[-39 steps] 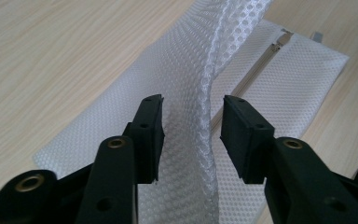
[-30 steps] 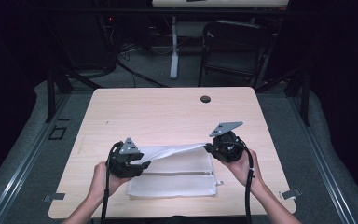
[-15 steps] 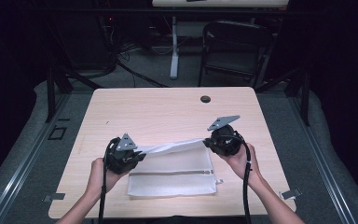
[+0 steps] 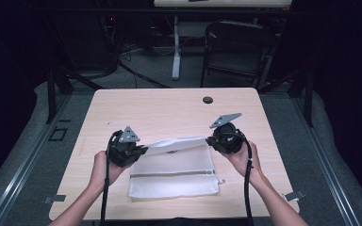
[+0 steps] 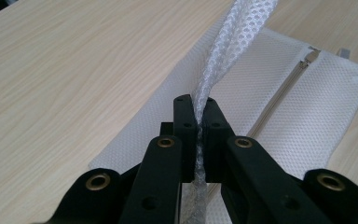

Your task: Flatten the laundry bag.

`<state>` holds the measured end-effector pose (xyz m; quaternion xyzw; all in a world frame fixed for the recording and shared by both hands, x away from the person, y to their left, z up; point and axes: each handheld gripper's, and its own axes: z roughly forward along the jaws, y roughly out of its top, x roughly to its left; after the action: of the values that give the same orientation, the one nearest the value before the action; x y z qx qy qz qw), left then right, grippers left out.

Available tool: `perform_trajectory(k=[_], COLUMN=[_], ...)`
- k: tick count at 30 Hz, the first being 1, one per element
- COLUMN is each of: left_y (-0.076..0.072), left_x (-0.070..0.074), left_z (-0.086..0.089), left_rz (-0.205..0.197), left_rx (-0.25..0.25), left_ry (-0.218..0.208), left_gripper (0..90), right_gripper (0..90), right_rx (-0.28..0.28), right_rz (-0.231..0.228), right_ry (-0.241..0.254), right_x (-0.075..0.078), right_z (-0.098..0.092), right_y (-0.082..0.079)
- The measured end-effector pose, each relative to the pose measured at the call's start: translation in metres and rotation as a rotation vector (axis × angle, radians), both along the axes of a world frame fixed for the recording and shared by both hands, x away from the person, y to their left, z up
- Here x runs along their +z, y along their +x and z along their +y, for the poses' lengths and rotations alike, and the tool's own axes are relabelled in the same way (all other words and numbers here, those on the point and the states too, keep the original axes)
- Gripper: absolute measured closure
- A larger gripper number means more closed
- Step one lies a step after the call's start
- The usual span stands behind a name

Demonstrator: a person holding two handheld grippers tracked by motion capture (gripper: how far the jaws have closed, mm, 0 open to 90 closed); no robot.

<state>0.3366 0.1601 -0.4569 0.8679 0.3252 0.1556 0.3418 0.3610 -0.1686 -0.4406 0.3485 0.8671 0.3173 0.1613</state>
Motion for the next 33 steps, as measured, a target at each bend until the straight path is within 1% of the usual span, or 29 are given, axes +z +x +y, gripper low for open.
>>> perform_trajectory(k=[9,11,13,14,17,18,19,20,21,23,24,25,26,27,31,32,33], left_y=[0.008,0.011,0.013,0.016,0.018,0.020,0.021,0.022,0.024,0.030,0.031,0.031,0.034,0.036,0.042,0.043,0.046], left_x=[0.001,0.002,0.003,0.004,0.004,0.005,0.005,0.005,0.005,0.005,0.005,0.005,0.004,0.004,0.004,0.004,0.006], left_z=[-0.001,0.000,0.000,0.001,0.001,0.000,0.000,0.000,0.000,-0.001,-0.001,-0.001,-0.001,-0.001,-0.002,-0.003,-0.003], left_rz=[0.009,0.013,0.016,0.018,0.018,0.017,0.018,0.017,0.018,0.024,0.024,0.024,0.025,0.027,0.031,0.033,0.037], left_rx=[0.006,0.011,0.012,0.017,0.021,0.026,0.027,0.029,0.029,0.037,0.040,0.040,0.045,0.048,0.059,0.063,0.071], left_ry=[-0.010,-0.013,-0.016,-0.027,-0.023,-0.023,-0.024,-0.022,-0.022,-0.024,-0.022,-0.022,-0.022,-0.021,-0.020,-0.024,-0.024], left_gripper=[87.7,87.8,87.9,87.8,87.9,87.9,87.9,87.8,87.9,87.9,87.9,87.9,87.9,87.9,87.9,87.9,87.9], right_gripper=[85.9,80.7,79.4,75.4,74.8,73.9,71.6,70.2,65.9,60.8,58.9,58.9,52.4,49.3,44.5,44.5,42.4], right_rx=[-0.007,-0.020,-0.020,-0.026,-0.035,-0.041,-0.048,-0.051,-0.058,-0.065,-0.064,-0.064,-0.076,-0.084,-0.107,-0.107,-0.116], right_rz=[0.008,0.006,0.007,0.007,0.004,0.003,0.003,0.006,0.012,0.019,0.020,0.020,0.018,0.017,0.011,0.011,0.010], right_ry=[0.001,0.008,0.007,0.003,-0.001,0.006,0.002,0.009,0.014,0.014,0.019,0.019,0.029,0.032,0.043,0.043,0.052], right_x=[-0.001,-0.003,-0.004,-0.005,-0.006,-0.007,-0.007,-0.008,-0.009,-0.010,-0.010,-0.010,-0.010,-0.010,-0.007,-0.007,-0.005], right_z=[-0.001,0.000,0.000,0.001,0.001,0.001,0.001,0.001,0.000,-0.001,-0.002,-0.002,-0.004,-0.005,-0.012,-0.012,-0.015], right_y=[0.009,0.012,0.014,0.016,0.019,0.021,0.022,0.023,0.025,0.026,0.027,0.027,0.027,0.027,0.025,0.025,0.023])
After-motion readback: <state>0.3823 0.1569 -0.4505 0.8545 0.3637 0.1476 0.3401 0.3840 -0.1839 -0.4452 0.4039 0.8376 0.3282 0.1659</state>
